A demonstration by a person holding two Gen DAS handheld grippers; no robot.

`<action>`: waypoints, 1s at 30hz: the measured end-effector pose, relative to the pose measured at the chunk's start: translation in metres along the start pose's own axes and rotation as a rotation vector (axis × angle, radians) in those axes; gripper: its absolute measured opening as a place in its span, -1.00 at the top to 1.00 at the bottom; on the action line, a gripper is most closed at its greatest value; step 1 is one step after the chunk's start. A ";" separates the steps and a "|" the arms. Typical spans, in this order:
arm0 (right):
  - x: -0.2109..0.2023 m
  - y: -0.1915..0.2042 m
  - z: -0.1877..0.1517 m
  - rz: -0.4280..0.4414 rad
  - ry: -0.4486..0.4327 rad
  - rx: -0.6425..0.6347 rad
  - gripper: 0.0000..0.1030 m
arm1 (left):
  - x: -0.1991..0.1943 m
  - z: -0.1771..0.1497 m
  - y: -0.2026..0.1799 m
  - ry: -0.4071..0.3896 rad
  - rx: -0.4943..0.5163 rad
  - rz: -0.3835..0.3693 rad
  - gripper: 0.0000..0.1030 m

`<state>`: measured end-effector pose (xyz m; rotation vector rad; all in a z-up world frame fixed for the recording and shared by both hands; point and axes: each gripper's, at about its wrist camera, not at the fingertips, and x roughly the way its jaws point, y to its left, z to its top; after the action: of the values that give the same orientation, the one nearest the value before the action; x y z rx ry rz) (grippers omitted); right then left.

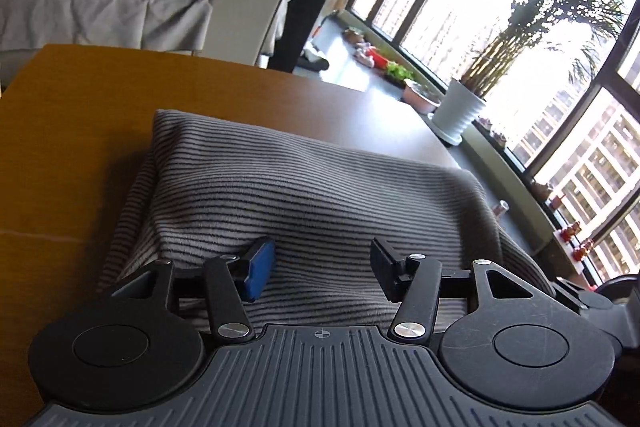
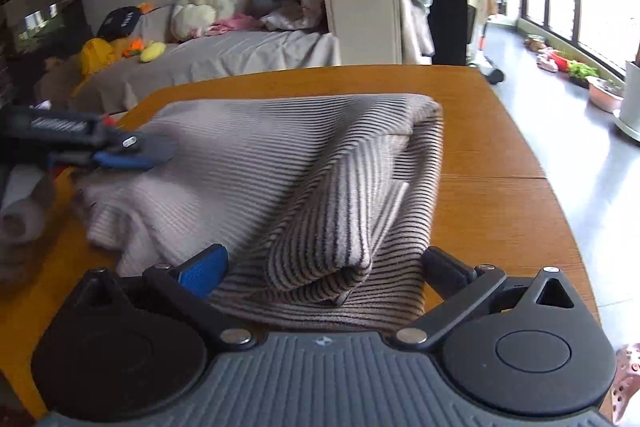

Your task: Fold clothes

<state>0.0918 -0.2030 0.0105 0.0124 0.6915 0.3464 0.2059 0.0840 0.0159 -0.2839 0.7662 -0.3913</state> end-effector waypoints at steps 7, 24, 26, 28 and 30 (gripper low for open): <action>-0.036 -0.024 0.028 -0.070 -0.123 0.017 -1.00 | -0.028 0.010 -0.001 -0.047 -0.049 -0.006 -0.66; 0.040 -0.045 0.043 -0.195 -0.006 -0.049 -1.00 | -0.014 -0.025 0.002 0.091 -0.099 -0.157 -0.52; 0.027 -0.039 0.031 -0.182 -0.007 -0.044 -1.00 | -0.008 -0.020 0.004 0.063 -0.071 -0.120 -0.51; 0.014 -0.029 0.019 -0.151 -0.004 -0.046 -1.00 | 0.000 -0.016 0.005 0.043 -0.052 -0.090 -0.51; 0.003 -0.017 0.008 -0.107 0.000 -0.053 -1.00 | 0.008 -0.012 0.006 0.026 -0.047 -0.073 -0.53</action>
<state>0.1043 -0.2169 0.0130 -0.0750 0.6804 0.2623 0.2044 0.0845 0.0006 -0.3523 0.7925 -0.4465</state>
